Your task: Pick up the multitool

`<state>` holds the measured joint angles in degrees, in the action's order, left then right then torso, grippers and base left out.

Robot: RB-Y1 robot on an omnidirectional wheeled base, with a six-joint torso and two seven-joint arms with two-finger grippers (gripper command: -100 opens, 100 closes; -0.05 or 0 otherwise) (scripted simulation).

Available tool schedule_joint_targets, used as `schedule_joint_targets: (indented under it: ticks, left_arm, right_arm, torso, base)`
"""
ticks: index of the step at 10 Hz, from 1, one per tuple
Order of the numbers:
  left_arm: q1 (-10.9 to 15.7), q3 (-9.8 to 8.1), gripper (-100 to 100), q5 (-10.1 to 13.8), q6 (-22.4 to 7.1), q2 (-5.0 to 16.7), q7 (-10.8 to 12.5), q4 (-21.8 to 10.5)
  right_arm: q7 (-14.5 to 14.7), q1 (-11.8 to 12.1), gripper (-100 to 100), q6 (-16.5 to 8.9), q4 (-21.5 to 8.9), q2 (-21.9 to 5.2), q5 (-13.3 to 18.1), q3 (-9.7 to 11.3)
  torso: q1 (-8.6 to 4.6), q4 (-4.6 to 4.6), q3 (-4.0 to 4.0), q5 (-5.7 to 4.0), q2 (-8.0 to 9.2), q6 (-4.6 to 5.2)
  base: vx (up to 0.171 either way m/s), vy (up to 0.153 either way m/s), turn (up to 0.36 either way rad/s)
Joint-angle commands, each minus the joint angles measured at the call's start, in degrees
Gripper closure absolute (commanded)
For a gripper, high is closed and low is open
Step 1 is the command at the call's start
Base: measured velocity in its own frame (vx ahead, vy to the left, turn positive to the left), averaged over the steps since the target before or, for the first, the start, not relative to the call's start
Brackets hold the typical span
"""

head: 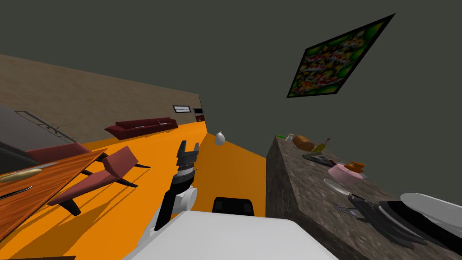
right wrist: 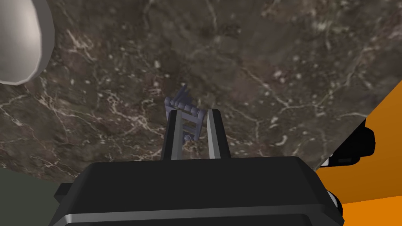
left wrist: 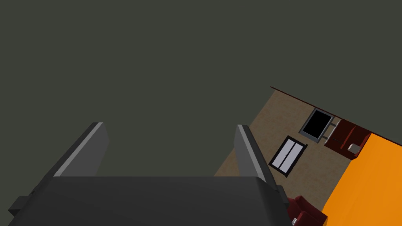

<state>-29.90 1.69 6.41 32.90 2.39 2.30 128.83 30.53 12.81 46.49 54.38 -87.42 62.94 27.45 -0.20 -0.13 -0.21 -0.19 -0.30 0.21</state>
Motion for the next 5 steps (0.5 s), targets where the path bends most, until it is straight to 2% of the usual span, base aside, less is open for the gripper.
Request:
schedule_joint_targets:
  ticks: [1,2,3,4,5]
  left_arm:
    - [0.0,0.0,0,0.0,0.0,0.0,0.0,0.0]
    - [0.0,0.0,0,0.0,0.0,0.0,0.0,0.0]
    - [0.0,0.0,0,0.0,0.0,0.0,0.0,0.0]
    - [0.0,0.0,0,0.0,0.0,0.0,0.0,0.0]
    - [0.0,0.0,0,0.0,0.0,0.0,0.0,0.0]
  right_arm:
    - [-2.86,-1.95,100,-0.41,2.86,-0.86,2.76,1.07]
    - [-3.72,-1.95,100,-0.41,3.13,-0.86,2.76,1.07]
    - [-5.51,-3.64,100,-0.69,4.81,-1.75,5.09,1.95]
    - [-6.65,-3.64,100,-0.69,5.92,-1.75,5.09,1.95]
    - [-8.92,-5.33,100,-0.98,8.46,-2.63,7.42,2.82]
  torso:
    - [0.0,0.0,0.0,0.0,0.0,0.0]
    - [-0.04,0.0,0.0,0.0,0.01,0.04]
    - [0.0,0.0,0.0,0.0,0.01,-0.01]
    - [-0.01,0.0,0.01,0.05,0.02,0.05]
    - [0.02,0.0,0.01,0.0,0.01,-0.02]
  base:
    - [-0.001,-0.029,-0.176]
    - [-0.001,-0.019,-0.072]
    - [-0.003,-0.026,-0.159]
    - [-0.002,-0.024,-0.074]
    - [0.002,-0.03,-0.158]
